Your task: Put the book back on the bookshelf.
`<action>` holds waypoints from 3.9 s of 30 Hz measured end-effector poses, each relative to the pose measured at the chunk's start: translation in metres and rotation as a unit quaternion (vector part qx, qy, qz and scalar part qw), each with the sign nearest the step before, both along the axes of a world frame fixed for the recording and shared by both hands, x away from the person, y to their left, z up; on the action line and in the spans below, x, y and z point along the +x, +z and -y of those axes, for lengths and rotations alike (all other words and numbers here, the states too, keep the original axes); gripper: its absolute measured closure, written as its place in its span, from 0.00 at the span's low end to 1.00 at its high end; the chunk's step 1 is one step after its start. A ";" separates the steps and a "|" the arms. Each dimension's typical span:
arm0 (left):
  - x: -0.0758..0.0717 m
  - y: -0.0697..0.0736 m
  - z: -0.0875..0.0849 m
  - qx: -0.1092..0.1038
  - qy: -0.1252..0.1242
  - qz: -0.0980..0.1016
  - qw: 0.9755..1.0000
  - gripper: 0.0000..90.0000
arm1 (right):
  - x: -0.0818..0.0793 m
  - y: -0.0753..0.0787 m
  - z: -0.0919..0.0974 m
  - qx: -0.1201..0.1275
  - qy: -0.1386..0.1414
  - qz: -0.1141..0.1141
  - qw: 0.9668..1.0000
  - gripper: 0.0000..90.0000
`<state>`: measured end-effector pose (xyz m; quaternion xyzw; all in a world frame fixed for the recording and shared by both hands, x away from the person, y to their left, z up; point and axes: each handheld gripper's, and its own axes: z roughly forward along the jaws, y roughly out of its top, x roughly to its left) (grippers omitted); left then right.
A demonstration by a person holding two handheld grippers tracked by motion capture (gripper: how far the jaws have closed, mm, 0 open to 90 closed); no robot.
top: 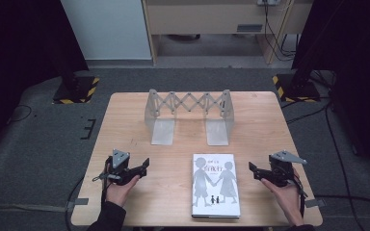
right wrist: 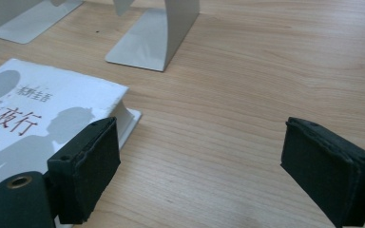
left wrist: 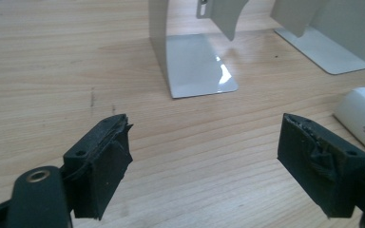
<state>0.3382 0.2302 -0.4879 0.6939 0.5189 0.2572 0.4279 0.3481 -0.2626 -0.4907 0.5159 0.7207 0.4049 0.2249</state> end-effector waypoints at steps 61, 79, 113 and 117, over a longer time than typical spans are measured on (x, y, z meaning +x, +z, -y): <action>-0.021 -0.022 0.124 0.013 -0.169 -0.025 0.985 0.22 | -0.017 -0.026 -0.072 0.049 0.121 -0.038 0.991 0.20; -0.019 -0.030 0.143 0.012 -0.206 -0.030 0.978 0.14 | -0.014 -0.030 -0.074 0.071 0.125 -0.056 0.988 0.18; -0.019 -0.028 0.137 -0.001 -0.215 -0.028 0.976 0.13 | -0.010 -0.008 -0.081 0.107 0.132 0.014 0.985 0.19; -0.020 -0.029 0.136 0.000 -0.215 -0.026 0.976 0.13 | -0.013 -0.010 -0.084 0.105 0.135 0.010 0.985 0.18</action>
